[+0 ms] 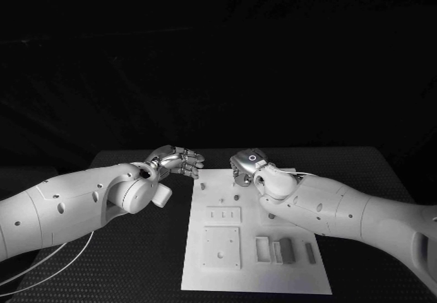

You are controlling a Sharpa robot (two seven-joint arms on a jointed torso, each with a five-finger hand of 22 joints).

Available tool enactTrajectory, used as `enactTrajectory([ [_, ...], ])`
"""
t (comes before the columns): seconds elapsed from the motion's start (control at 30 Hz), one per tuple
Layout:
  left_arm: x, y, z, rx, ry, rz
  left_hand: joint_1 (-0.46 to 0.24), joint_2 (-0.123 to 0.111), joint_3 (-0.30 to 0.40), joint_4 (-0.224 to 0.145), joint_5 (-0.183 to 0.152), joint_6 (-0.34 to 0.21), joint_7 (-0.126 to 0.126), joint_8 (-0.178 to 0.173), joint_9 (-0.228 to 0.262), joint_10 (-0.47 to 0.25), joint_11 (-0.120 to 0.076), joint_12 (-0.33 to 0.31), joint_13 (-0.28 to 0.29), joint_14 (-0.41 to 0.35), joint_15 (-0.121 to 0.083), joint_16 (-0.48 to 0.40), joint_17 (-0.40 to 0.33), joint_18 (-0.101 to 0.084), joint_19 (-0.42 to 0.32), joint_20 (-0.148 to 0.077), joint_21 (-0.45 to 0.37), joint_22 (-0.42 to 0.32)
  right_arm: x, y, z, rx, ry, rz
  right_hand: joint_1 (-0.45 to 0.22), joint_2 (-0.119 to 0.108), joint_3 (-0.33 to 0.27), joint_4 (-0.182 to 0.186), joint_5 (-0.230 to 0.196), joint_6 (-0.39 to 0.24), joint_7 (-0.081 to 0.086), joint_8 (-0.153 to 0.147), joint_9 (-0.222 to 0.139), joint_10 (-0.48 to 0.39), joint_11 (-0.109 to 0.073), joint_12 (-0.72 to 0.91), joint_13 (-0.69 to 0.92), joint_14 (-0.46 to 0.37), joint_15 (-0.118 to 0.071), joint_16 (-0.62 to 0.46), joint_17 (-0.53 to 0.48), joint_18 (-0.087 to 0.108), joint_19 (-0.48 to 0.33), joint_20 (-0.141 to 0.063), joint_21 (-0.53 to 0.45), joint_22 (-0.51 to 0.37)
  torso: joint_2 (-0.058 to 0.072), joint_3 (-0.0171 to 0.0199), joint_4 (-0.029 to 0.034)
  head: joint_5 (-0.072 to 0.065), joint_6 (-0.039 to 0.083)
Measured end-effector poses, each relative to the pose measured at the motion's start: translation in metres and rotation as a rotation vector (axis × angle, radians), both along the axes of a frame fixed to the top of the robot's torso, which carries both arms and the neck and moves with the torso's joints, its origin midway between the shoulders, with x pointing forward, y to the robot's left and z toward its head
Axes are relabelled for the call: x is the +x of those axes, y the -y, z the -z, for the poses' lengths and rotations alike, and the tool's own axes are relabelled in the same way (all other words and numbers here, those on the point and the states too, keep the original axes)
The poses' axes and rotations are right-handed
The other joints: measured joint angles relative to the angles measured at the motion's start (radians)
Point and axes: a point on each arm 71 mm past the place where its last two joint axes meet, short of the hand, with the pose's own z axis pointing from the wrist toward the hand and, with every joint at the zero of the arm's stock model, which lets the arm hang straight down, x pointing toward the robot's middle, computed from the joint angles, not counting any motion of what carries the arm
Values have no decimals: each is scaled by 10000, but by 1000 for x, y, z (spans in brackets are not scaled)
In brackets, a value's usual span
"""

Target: Assemble the parts on the task board

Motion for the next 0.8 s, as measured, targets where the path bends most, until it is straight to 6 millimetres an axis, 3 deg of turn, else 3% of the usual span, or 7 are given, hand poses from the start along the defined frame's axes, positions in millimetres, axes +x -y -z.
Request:
enactTrajectory([
  [0.8, 1, 1, -2, 1, 35, 26, 0, 0, 0, 0, 0, 0, 0, 0, 0, 0, 0, -38, 7, 0, 0, -38, 24, -23, 0, 0, 0, 16, 0, -3, 4, 76, -286, -5, -13, -13, -12, -12, 0, 8, 35, -27, -22, 0, 0, -39, -9, -1, 0, 0, -1, 0, -16, -7, 0, 0, 17, 7, -12, 70, -147],
])
